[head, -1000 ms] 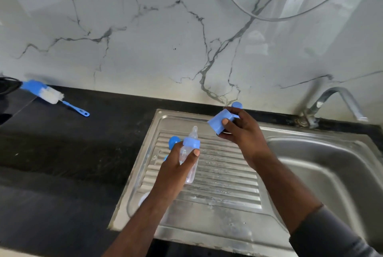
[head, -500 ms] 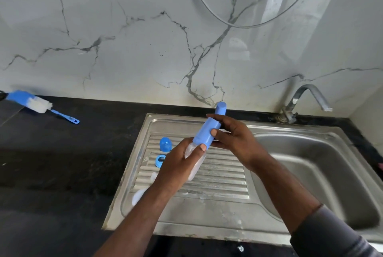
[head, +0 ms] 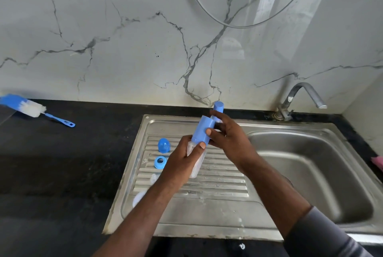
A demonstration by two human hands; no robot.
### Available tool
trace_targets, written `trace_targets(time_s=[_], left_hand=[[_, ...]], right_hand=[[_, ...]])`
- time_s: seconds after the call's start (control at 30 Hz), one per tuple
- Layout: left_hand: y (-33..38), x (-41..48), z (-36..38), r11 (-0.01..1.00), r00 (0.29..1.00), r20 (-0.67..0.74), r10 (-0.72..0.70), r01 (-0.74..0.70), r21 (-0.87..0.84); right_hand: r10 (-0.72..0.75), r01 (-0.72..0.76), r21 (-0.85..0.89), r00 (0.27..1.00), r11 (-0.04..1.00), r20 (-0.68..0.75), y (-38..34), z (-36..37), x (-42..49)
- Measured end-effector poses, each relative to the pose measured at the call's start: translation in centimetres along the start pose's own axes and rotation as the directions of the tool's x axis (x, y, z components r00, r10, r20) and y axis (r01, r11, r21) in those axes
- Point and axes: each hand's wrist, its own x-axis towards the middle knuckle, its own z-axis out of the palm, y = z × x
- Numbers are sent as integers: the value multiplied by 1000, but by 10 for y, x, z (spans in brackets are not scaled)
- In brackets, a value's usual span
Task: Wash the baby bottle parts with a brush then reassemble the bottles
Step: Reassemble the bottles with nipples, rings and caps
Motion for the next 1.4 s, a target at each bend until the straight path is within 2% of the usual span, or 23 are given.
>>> trace_targets(time_s=[0.07, 0.17, 0.27, 0.33, 0.47, 0.6, 0.67, 0.8, 0.9, 1.2, 1.4], left_hand=[[-3, 8, 0, 997, 1000, -8, 11, -10, 70], [-13, 14, 2, 972, 998, -34, 45, -36, 232], [-21, 18, 10, 937, 994, 13, 106, -104, 333], [-21, 22, 16, 920, 990, 42, 132, -138, 366], [-22, 31, 24, 920, 997, 50, 61, -76, 386], [-26, 43, 17, 936, 997, -40, -69, 79, 344], [-25, 49, 13, 930, 992, -84, -90, 114, 351], [-26, 58, -3, 916, 989, -134, -69, 116, 384], [-28, 55, -16, 908, 982, -183, -55, 125, 400], [-42, 40, -47, 917, 956, -272, -105, 199, 345], [-46, 32, -61, 933, 934, -323, -153, 244, 264]], right_hand=[[79, -78, 19, 995, 997, -54, 10, 1, 0], [117, -120, -104, 992, 987, -37, 23, 1, -5], [173, -178, -152, 984, 972, -45, 35, -2, -5], [189, -198, -243, 980, 950, -57, 42, -7, 3], [142, -140, -497, 989, 856, -34, 55, -14, 27], [60, -95, -590, 995, 802, -80, 61, -11, 71], [6, -64, -626, 996, 777, -94, 64, -8, 102], [-22, -33, -653, 997, 757, -76, 74, 3, 161], [-28, -16, -709, 998, 705, -50, 85, 11, 189], [33, -79, -794, 997, 603, -74, 95, 14, 205], [110, -171, -739, 985, 652, -131, 87, 9, 198]])
